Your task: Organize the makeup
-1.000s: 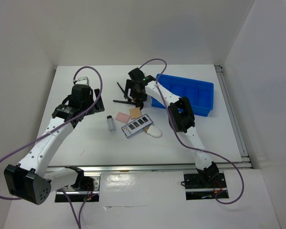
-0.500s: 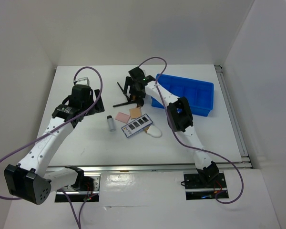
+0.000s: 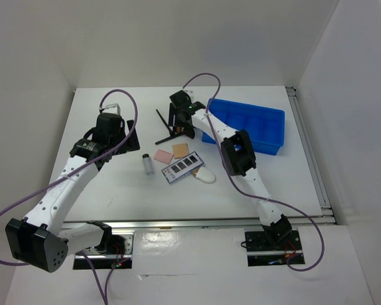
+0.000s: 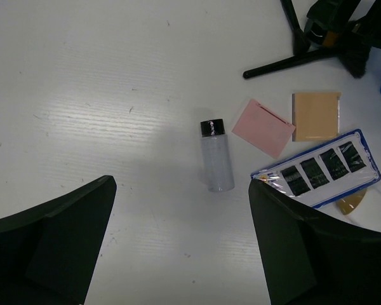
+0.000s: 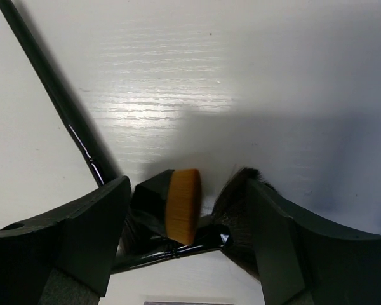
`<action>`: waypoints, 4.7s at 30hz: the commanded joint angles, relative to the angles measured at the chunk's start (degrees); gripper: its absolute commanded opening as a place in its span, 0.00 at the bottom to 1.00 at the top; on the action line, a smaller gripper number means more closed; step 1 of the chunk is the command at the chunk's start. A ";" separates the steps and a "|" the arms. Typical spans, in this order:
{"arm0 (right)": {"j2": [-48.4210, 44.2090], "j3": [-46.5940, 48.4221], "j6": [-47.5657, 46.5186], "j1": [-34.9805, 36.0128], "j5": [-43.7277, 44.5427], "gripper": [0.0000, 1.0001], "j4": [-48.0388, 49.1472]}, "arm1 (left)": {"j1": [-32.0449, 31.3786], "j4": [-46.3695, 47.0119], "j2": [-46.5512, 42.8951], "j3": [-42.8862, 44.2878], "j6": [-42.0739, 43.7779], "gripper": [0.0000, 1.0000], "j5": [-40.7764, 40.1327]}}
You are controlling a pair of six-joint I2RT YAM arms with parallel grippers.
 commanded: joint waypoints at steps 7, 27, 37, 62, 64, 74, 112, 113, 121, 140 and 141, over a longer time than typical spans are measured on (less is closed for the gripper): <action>1.66 0.34 -4.12 3.07 5.94 0.75 -0.68 | -0.36 0.46 0.58 0.41 0.89 1.00 0.60; 1.14 1.75 -8.35 5.27 11.39 0.77 1.09 | -0.36 0.46 1.11 -0.65 0.89 1.00 1.13; -1.25 2.87 -10.72 5.80 12.09 0.65 5.13 | -0.36 0.46 2.16 -0.12 1.42 1.00 1.13; 1.30 3.59 -11.25 6.85 11.04 0.58 5.22 | -0.36 0.46 3.74 -0.65 1.42 1.00 1.66; 1.31 3.59 -11.25 6.85 10.43 0.58 5.22 | -0.36 0.46 3.74 -1.17 1.42 1.00 1.66; 2.36 3.59 -10.64 6.85 9.90 0.46 4.07 | -0.36 0.46 3.74 -1.18 1.95 1.00 1.13; -28.75 -30.86 -9.05 6.32 -4.16 0.46 3.55 | -0.89 0.46 3.74 -1.18 1.42 1.00 2.27; -28.75 -31.38 -8.36 6.32 -4.16 0.57 3.55 | -0.89 0.46 3.74 -1.18 1.42 1.00 2.80; -24.88 -27.00 -7.82 6.32 -2.67 0.79 1.00 | -1.42 0.46 4.27 -1.18 1.42 1.00 2.80; -40.53 -50.55 -9.05 13.52 -10.67 0.92 8.82 | -1.42 -0.07 3.66 -0.65 -0.51 1.00 1.40; -39.83 -50.55 -8.53 13.53 -10.67 0.93 9.34 | -1.42 -0.07 3.66 -0.65 -0.51 1.00 1.40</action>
